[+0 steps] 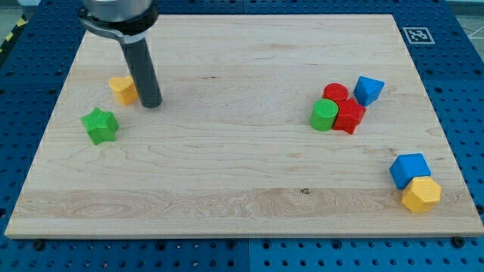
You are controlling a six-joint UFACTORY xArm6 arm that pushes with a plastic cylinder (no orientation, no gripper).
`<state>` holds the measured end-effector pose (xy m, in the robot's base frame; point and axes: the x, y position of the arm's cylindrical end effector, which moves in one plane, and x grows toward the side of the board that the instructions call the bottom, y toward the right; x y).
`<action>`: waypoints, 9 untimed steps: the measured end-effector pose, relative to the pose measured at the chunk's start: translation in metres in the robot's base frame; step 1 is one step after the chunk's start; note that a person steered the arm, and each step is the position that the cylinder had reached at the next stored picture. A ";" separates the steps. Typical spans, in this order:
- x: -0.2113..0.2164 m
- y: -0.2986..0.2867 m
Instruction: Slide green star closer to yellow heart
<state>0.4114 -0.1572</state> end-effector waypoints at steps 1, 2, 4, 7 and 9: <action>-0.017 -0.027; -0.025 -0.062; -0.006 -0.013; 0.111 0.016; 0.090 -0.040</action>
<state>0.5014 -0.1975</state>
